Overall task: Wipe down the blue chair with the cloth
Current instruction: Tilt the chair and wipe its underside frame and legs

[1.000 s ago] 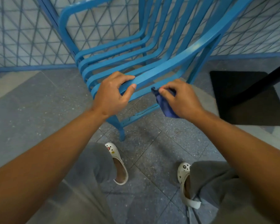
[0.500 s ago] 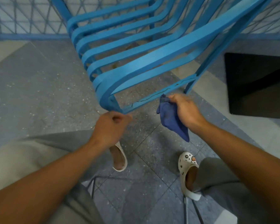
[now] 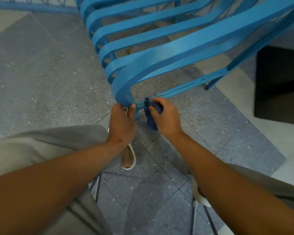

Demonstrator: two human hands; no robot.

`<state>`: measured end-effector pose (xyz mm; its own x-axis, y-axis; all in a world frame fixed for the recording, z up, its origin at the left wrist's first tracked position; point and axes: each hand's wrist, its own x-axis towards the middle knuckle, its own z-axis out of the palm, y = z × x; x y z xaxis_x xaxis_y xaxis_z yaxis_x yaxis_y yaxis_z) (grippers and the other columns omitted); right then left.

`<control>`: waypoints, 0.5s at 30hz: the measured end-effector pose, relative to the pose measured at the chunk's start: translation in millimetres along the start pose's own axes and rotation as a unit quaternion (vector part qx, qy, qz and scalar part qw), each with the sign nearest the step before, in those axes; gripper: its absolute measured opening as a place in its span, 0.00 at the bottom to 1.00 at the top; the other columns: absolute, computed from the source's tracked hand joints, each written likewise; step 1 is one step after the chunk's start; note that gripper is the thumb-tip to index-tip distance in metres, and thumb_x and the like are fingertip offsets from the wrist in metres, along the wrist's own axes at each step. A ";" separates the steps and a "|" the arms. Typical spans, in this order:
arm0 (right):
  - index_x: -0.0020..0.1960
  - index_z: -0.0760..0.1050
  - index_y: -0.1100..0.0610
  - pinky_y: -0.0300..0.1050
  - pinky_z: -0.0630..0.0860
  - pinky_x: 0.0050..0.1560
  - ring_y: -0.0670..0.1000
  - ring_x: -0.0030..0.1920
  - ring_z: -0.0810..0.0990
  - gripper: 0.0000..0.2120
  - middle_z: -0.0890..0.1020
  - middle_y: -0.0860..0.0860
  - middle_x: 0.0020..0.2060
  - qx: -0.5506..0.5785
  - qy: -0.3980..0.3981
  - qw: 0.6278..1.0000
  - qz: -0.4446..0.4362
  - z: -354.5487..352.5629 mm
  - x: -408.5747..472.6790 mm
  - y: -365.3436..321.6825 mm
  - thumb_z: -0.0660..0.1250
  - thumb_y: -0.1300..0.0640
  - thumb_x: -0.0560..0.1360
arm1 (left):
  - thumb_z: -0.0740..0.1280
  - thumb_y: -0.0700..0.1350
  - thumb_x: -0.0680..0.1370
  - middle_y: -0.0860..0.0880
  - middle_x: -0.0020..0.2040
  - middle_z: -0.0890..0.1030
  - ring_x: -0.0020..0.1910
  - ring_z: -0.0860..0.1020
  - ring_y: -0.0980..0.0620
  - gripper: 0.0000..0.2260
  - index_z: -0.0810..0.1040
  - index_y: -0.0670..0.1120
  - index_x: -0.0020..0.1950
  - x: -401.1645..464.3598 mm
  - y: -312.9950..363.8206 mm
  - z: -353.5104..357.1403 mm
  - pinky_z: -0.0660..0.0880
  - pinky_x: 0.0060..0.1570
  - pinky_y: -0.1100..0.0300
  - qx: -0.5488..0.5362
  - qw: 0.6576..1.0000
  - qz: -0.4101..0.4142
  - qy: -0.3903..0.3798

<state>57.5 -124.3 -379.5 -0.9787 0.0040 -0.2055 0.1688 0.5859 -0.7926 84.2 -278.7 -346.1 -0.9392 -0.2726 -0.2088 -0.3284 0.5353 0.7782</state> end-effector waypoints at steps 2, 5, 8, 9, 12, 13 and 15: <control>0.60 0.82 0.55 0.41 0.76 0.56 0.51 0.54 0.81 0.11 0.83 0.52 0.55 -0.005 0.019 1.000 0.003 12.9 9.6 -3.1 0.71 0.56 0.78 | 0.61 0.51 0.84 0.50 0.52 0.77 0.48 0.74 0.60 0.12 0.74 0.43 0.59 -0.5 -1.2 -0.6 0.68 0.41 0.78 0.011 1.000 -0.012 -0.005; 0.58 0.84 0.55 0.35 0.70 0.50 0.51 0.51 0.79 0.10 0.80 0.53 0.53 -0.025 0.032 0.999 0.019 32.1 14.7 -5.2 0.70 0.55 0.79 | 0.61 0.52 0.84 0.52 0.54 0.77 0.50 0.73 0.59 0.14 0.75 0.42 0.62 -0.9 0.0 -1.7 0.65 0.43 0.81 0.021 1.000 -0.016 0.000; 0.58 0.84 0.56 0.41 0.72 0.45 0.52 0.48 0.78 0.11 0.78 0.55 0.52 -0.059 0.003 0.998 -0.002 40.6 11.2 -5.0 0.69 0.53 0.80 | 0.61 0.52 0.84 0.52 0.53 0.76 0.49 0.73 0.59 0.14 0.76 0.42 0.61 -0.8 -1.1 -1.2 0.64 0.41 0.82 0.027 0.999 -0.017 0.010; 0.58 0.84 0.55 0.42 0.71 0.45 0.53 0.48 0.78 0.11 0.78 0.55 0.53 -0.073 -0.006 0.997 -0.009 37.6 12.1 -3.4 0.69 0.52 0.80 | 0.61 0.52 0.84 0.52 0.53 0.76 0.49 0.73 0.58 0.15 0.76 0.42 0.61 -0.7 -1.3 -0.4 0.64 0.41 0.81 0.030 0.999 -0.017 0.012; 0.58 0.84 0.54 0.46 0.78 0.48 0.54 0.49 0.80 0.11 0.78 0.55 0.54 -0.081 0.022 0.996 0.008 25.4 19.9 4.2 0.69 0.52 0.80 | 0.61 0.54 0.84 0.51 0.52 0.76 0.50 0.74 0.55 0.16 0.75 0.42 0.60 0.9 -4.5 2.4 0.66 0.40 0.73 0.038 0.999 -0.028 0.017; 0.58 0.84 0.54 0.48 0.79 0.50 0.54 0.49 0.80 0.11 0.79 0.55 0.54 -0.074 0.040 0.996 0.021 23.7 20.4 4.5 0.69 0.53 0.79 | 0.61 0.54 0.84 0.51 0.52 0.77 0.49 0.75 0.55 0.16 0.75 0.42 0.60 1.3 -5.2 3.0 0.66 0.40 0.71 0.040 0.999 -0.031 0.019; 0.58 0.84 0.55 0.48 0.79 0.50 0.54 0.50 0.80 0.10 0.79 0.55 0.55 -0.072 0.051 0.996 0.033 27.8 16.6 -0.5 0.69 0.54 0.79 | 0.60 0.55 0.84 0.50 0.53 0.77 0.50 0.75 0.55 0.17 0.76 0.42 0.61 2.1 -6.4 3.5 0.65 0.40 0.69 0.042 0.998 -0.034 0.020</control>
<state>44.4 -147.1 -398.5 -0.9739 0.1255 -0.1893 0.2227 0.6913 -0.6874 84.0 -279.9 -353.6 -0.9101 -0.3413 -0.2349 -0.4005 0.5796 0.7097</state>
